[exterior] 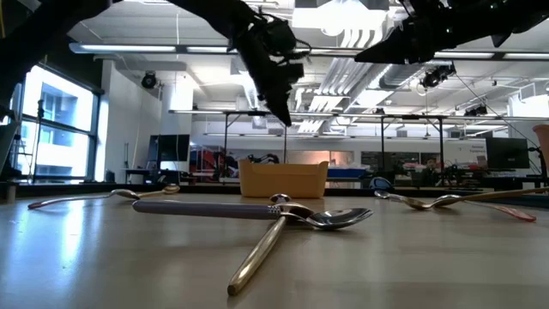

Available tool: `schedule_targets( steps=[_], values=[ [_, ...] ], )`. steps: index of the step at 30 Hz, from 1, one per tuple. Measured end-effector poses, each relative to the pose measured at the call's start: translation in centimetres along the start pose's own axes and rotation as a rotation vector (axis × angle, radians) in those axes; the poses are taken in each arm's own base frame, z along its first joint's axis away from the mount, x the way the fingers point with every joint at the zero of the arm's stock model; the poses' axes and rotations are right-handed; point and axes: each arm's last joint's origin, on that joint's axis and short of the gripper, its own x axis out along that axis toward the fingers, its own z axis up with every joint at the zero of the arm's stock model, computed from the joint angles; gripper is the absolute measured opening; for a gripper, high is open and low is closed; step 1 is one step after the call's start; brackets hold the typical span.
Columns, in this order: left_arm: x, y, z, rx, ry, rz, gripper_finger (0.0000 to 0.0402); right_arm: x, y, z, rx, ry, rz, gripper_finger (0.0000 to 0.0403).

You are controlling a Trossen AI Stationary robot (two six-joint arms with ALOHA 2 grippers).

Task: Sort silverware by color (type)
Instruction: Put the top right golden spoon into the orange bin

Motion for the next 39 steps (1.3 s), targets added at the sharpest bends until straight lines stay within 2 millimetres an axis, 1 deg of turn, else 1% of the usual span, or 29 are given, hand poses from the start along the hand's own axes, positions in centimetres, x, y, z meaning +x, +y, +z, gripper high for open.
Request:
schedule_targets(
  steps=[3, 5, 10, 14, 17, 19, 22, 26, 29, 31, 36, 39],
  values=[
    [-1.3, -0.5, -0.2, -0.016, -0.084, 0.016, 0.0001, 0.3, -0.1, 0.3, 0.058, -0.041, -0.013, 0.0000],
    [-2.0, -1.0, -1.0, -0.025, -0.095, 0.022, 0.0001, 0.6, -0.1, 0.4, 0.114, -0.080, -0.027, 0.0000],
    [-3.8, -2.7, -3.1, -0.098, -0.206, 0.048, 0.0000, 1.1, 1.0, -1.9, 0.161, -0.111, -0.044, 0.0000],
    [-5.0, -5.1, -5.4, -0.122, -0.291, 0.045, 0.0000, 1.2, 1.1, -2.7, 0.201, -0.136, -0.072, 0.0000],
    [-6.0, -7.2, -7.3, -0.144, -0.346, 0.026, 0.0000, 1.3, 1.1, -2.8, 0.268, -0.133, -0.067, 0.0000],
    [-6.7, -8.6, -8.5, -0.153, -0.385, 0.013, 0.0000, 1.3, 1.4, -3.1, 0.309, -0.102, -0.039, 0.0000],
    [-7.9, -10.7, -9.9, -0.155, -0.470, -0.010, 0.0000, 1.3, 2.2, -3.9, 0.348, 0.003, -0.001, 0.0000],
    [-9.2, -13.3, -11.4, -0.159, -0.620, -0.032, 0.0000, 1.1, 3.4, -4.7, 0.383, 0.156, -0.056, 0.0000],
    [-9.5, -14.5, -12.3, -0.174, -0.708, -0.047, 0.0000, 0.9, 4.4, -4.9, 0.387, 0.226, -0.085, 0.0000],
    [-9.4, -15.0, -12.9, -0.182, -0.729, -0.058, 0.0000, 0.7, 5.0, -4.9, 0.403, 0.248, -0.081, 0.0000],
    [-8.8, -16.0, -13.9, -0.206, -0.742, -0.094, 0.0000, 0.3, 6.4, -4.7, 0.428, 0.273, -0.014, 0.0000],
    [-8.6, -16.6, -14.6, -0.221, -0.785, -0.110, 0.0000, 0.2, 6.9, -4.6, 0.426, 0.276, 0.013, 0.0000]
  ],
)
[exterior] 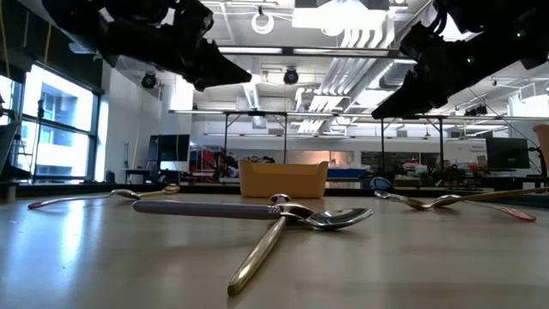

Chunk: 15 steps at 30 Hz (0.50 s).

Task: Sort silverware by color (type)
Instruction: Put the top right golden spoon into the orange bin

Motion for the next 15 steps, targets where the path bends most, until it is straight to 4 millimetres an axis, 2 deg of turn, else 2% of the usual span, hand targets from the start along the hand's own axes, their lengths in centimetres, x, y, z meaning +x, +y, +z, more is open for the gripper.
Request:
schedule_targets(
  steps=[3, 9, 15],
  values=[
    [-0.5, -0.4, -1.0, -0.032, -0.048, -0.014, 0.0000, -0.1, 0.2, 0.0, 0.034, 0.000, 0.009, 0.0000],
    [-1.9, -0.8, -3.4, -0.083, -0.100, -0.008, 0.0000, -0.1, 1.0, -1.0, 0.235, 0.090, 0.028, 0.0000],
    [-2.7, -0.7, -4.6, -0.073, -0.121, 0.017, 0.0000, 0.8, 2.2, -1.8, 0.199, 0.104, -0.029, 0.0001]
  ],
)
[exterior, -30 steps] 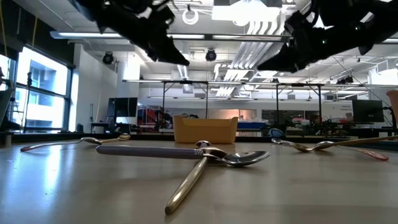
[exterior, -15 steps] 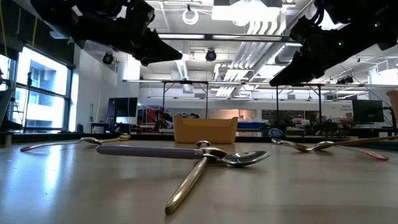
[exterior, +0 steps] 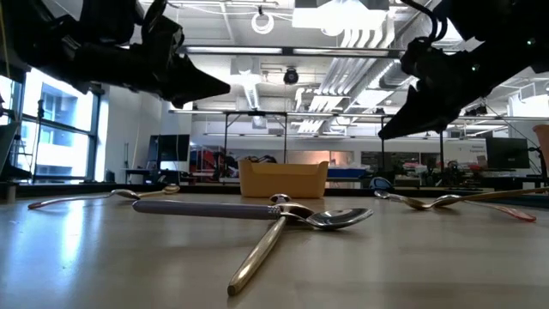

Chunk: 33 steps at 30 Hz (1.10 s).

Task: Sort silverware by color (type)
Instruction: Put the top right golden spoon into the orange bin

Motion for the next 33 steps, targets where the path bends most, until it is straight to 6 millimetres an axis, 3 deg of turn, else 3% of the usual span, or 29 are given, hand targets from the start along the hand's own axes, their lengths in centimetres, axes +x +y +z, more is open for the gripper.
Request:
schedule_targets(
  steps=[5, 13, 19, 23, 28, 33],
  values=[
    [-0.1, 0.1, -0.1, 0.030, -0.009, 0.004, 0.0000, 1.6, 0.7, -0.3, 0.022, -0.025, 0.013, 0.0025],
    [0.0, 0.6, -0.2, 0.056, 0.002, 0.034, 0.0000, 4.5, 2.1, -1.7, 0.075, 0.031, 0.084, 0.0119],
    [0.3, 0.6, -1.1, 0.081, 0.048, 0.022, 0.0000, 6.0, 4.7, 0.5, 0.013, 0.121, 0.120, 0.0188],
    [0.5, 0.6, -1.3, 0.090, 0.054, 0.021, 0.0001, 5.6, 5.8, 2.6, -0.008, 0.334, 0.107, 0.0211],
    [0.5, 0.6, -1.3, 0.076, 0.051, 0.022, 0.0001, 3.7, 5.8, 5.0, -0.111, 0.634, 0.034, 0.0210],
    [0.5, 0.4, -1.4, 0.056, 0.061, 0.014, 0.0001, 3.0, 4.8, 5.4, -0.121, 0.772, 0.005, 0.0204]
  ],
)
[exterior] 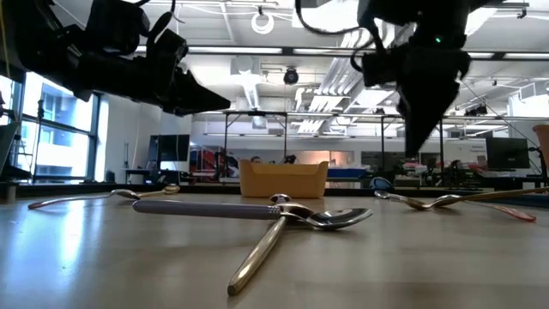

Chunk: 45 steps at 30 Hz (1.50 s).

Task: Sort silverware by color (type)
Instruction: Put the top right golden spoon into the orange bin

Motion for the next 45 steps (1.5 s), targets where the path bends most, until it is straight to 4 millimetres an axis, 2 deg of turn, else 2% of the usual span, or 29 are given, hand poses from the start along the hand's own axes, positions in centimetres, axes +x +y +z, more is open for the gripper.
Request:
schedule_targets(
  steps=[8, 14, 22, 27, 37, 40, 45],
  values=[
    [0.0, 0.0, 0.1, -0.004, -0.009, -0.001, 0.0001, 2.6, -3.0, -2.2, 0.041, 0.168, -0.028, 0.0203],
    [0.0, 0.0, 0.1, -0.004, -0.008, -0.001, 0.0001, 3.7, -4.8, -2.7, 0.022, 0.194, -0.038, 0.0198],
    [0.0, 0.0, 0.0, -0.002, -0.003, 0.000, 0.0000, 4.0, -6.2, -2.2, -0.024, 0.179, -0.021, 0.0139],
    [0.0, 0.0, -0.2, 0.035, 0.019, -0.001, 0.0000, 4.9, -6.4, -2.0, -0.028, 0.198, -0.009, 0.0126],
    [0.0, 0.1, -0.1, 0.048, 0.011, 0.009, 0.0000, 7.1, -6.3, -1.9, -0.085, 0.286, -0.017, 0.0170],
    [0.0, 0.1, -0.1, 0.042, 0.012, 0.009, 0.0000, 7.1, -6.4, -1.9, -0.084, 0.288, -0.012, 0.0152],
    [0.0, 0.1, -0.1, 0.042, 0.011, 0.009, 0.0000, 7.2, -6.5, -1.8, -0.093, 0.284, 0.000, 0.0089]
  ],
)
